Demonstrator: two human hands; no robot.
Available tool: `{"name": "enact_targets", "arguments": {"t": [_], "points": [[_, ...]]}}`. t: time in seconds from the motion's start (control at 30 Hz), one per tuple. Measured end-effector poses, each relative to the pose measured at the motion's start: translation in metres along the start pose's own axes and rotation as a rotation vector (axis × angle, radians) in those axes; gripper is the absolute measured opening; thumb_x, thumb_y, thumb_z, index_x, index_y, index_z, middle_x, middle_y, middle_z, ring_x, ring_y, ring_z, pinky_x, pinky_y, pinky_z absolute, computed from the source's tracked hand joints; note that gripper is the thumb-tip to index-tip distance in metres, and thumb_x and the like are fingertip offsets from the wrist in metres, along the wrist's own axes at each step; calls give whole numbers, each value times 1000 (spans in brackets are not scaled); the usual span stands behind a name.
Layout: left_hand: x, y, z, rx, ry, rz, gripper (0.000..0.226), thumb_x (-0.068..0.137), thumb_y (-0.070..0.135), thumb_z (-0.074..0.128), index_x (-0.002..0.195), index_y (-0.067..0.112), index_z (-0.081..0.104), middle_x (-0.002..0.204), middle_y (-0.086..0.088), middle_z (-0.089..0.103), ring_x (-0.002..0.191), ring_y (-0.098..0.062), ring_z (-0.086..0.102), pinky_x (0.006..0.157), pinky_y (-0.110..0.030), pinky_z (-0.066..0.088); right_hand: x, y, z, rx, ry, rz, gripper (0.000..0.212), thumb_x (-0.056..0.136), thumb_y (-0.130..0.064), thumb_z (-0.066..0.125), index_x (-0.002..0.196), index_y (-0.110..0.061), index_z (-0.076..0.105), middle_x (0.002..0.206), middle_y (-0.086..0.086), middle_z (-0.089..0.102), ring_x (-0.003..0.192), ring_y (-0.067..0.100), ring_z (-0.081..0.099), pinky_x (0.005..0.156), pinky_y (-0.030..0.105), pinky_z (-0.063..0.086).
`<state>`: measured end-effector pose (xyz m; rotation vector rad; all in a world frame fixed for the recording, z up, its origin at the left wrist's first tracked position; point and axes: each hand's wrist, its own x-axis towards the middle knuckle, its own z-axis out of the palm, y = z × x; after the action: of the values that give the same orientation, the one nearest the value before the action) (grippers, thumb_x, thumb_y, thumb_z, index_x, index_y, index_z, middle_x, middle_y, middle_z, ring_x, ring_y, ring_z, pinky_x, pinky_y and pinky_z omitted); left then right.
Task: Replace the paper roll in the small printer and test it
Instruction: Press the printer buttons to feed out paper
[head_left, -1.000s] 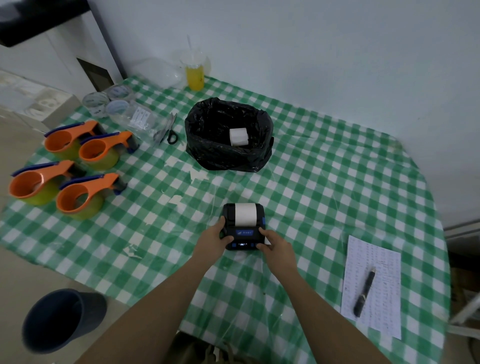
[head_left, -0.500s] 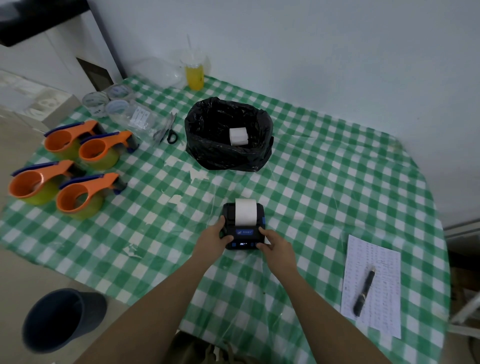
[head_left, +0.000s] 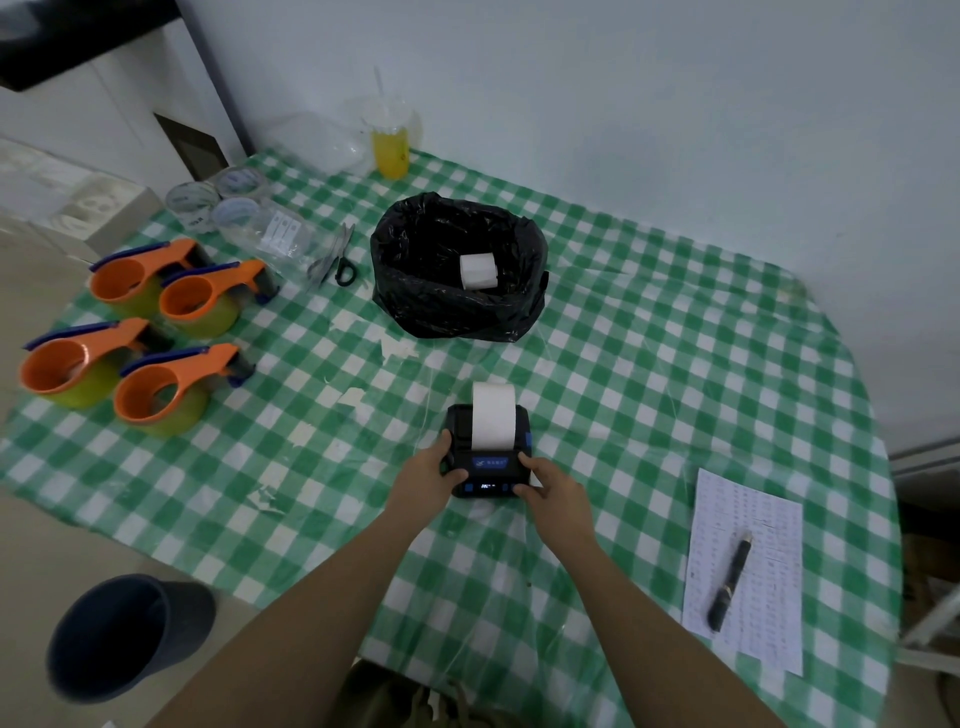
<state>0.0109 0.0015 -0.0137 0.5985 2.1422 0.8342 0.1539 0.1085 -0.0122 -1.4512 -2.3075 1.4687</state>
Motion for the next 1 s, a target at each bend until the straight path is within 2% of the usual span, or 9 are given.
{"name": "enact_targets", "arguments": {"t": [0.5,1.0], "points": [[2,-1,0,20,-3,12,68,87,15,59,144,12,23,142,-15,47,129,-28,47,106,-39,41,0,0,0,6,-4,9,42,86,-12,64,125,-25,55,118,11,67,92,27,68,83,44,55],[3,-3,0,10,-7,2,69,87,15,60,145,13,22,143,-14,47,129,-27,47,107,-40,41,0,0,-1,7,-8,7,43,86,-12,63,126,-24,55,122,9,66,94,23,68,84,41,55]]}}
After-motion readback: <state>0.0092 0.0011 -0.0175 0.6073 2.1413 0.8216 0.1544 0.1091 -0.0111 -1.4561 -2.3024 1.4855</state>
